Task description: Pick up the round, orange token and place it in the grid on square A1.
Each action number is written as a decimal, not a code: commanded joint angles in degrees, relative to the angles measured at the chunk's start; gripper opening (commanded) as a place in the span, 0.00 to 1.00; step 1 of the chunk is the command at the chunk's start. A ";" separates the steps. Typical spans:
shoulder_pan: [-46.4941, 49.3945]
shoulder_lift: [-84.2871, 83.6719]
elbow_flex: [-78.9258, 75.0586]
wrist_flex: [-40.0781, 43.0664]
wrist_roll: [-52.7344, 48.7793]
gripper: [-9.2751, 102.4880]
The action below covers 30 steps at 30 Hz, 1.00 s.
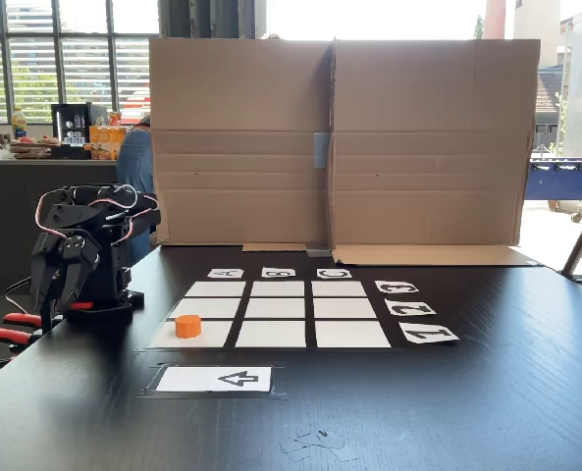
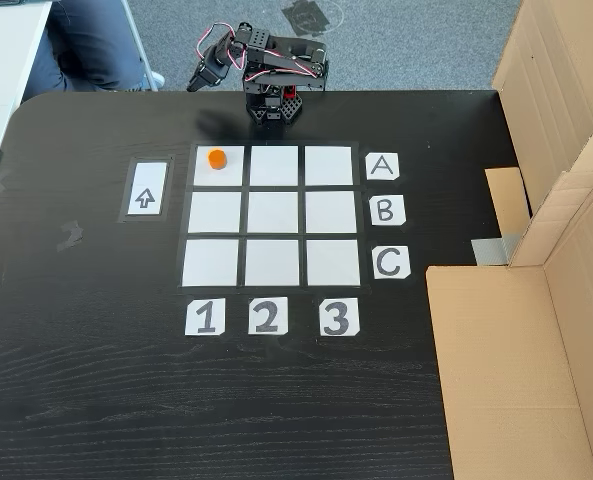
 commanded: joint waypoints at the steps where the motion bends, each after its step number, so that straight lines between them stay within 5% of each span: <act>1: 0.62 1.58 1.32 -0.53 -0.26 0.11; 30: -1.05 8.00 5.01 3.08 -0.44 0.08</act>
